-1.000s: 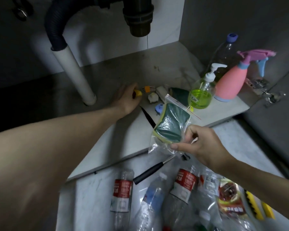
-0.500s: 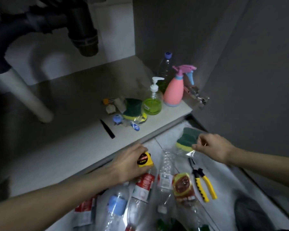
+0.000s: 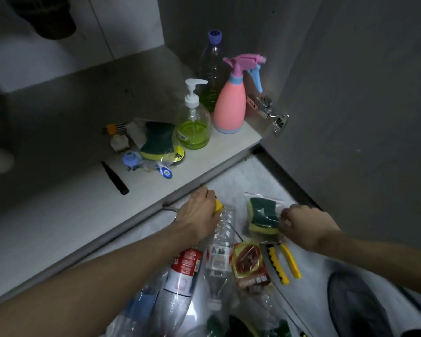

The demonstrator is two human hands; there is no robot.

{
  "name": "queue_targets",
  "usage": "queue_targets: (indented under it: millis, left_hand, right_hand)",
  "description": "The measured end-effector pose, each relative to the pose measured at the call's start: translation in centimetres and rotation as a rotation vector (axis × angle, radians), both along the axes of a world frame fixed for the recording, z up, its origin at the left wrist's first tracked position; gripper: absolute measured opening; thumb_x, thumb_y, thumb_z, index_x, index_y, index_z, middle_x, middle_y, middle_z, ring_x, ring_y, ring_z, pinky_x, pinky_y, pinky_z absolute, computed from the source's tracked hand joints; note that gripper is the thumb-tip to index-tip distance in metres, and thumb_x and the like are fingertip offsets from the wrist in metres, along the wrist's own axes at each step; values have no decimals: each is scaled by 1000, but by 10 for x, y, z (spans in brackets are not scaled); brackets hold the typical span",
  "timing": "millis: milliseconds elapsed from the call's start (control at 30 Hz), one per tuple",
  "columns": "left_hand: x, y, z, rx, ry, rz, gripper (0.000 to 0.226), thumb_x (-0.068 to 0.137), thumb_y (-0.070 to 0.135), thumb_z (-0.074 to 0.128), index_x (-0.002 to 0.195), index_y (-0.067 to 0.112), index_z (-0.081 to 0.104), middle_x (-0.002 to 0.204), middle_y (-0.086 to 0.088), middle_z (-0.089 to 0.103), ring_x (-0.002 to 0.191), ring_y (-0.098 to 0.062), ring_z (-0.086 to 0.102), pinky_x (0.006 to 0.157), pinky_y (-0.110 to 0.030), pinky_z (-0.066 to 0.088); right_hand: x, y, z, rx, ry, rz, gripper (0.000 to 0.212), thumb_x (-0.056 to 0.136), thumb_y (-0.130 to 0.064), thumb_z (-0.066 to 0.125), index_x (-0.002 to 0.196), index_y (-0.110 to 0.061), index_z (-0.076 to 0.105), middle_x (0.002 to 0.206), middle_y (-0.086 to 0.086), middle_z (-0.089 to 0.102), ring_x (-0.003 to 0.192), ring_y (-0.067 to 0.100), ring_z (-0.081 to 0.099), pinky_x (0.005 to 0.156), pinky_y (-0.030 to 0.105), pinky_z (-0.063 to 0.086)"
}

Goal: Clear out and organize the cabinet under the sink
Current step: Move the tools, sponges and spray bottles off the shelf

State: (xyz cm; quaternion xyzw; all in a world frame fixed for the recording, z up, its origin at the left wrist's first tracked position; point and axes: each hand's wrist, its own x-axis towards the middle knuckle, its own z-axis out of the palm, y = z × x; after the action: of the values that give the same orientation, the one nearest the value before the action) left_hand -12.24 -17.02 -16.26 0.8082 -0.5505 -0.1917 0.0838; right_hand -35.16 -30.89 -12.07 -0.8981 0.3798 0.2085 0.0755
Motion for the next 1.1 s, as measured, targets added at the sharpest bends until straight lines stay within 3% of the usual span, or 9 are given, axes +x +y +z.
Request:
queue_targets:
  millis: [167,333,467,567,667,733,800,967,1100]
  left_hand:
    - [8,11,8,14,14,-65,42,99,38,45,136,19,42,135,-3,44,122,-23,47,92,-40,47]
    - [27,19,50,-80,-3,-59,21,93,33,43,109,27,55,111,4,62,95,-22,61,68,-33,41]
    - [64,27,97,-270,-124,-22,23,91,40,38,90,26,57,92,8,64,80,-19,63,63,-33,47]
    - [97,27,116,-372,-228,66,14,89,40,46,92,28,53,94,8,57,86,-19,58,60,-32,39]
    - [121,20,116,-330,-263,202,31,86,47,52,109,26,51,115,2,49,109,-20,49,70,-35,43]
    - [126,14,112,-210,-261,250,55,84,60,53,127,27,47,133,-3,43,127,-25,41,87,-42,48]
    - [126,7,107,-99,-253,250,71,80,72,54,136,30,43,146,-7,34,139,-30,30,102,-48,42]
    - [122,-7,100,-34,-208,303,64,77,76,53,123,31,51,150,-5,29,138,-31,28,101,-49,38]
    - [123,-15,98,-33,-220,352,61,75,72,59,117,28,54,144,-8,32,132,-33,33,99,-47,39]
  right_hand:
    - [40,-5,23,-169,106,363,44,100,-50,30,89,-22,61,97,2,66,79,25,63,61,31,41]
    - [107,-8,70,-56,-274,147,48,99,-48,36,66,-14,47,71,5,55,70,31,54,65,36,45]
    - [163,-8,102,-27,-597,13,34,93,-41,47,74,-16,60,74,8,62,74,35,58,64,38,45]
    - [195,-7,106,-11,-745,-110,13,87,-37,56,88,-24,58,86,2,64,79,32,58,66,36,43]
    - [216,-6,100,43,-888,-183,28,87,-36,66,110,-25,54,107,-2,62,95,24,58,72,32,38]
    - [225,-7,97,39,-960,-191,46,87,-36,71,125,-18,52,120,2,58,108,22,56,78,31,39]
    - [234,-9,95,39,-972,-184,51,86,-35,73,129,-15,54,123,7,57,115,26,54,82,32,41]
    - [250,-14,93,204,-980,-239,38,86,-38,73,117,-18,68,112,9,69,108,31,62,88,44,52]
    - [250,-21,90,243,-1045,-290,42,82,-36,79,117,-17,67,109,0,71,97,18,64,83,32,50]
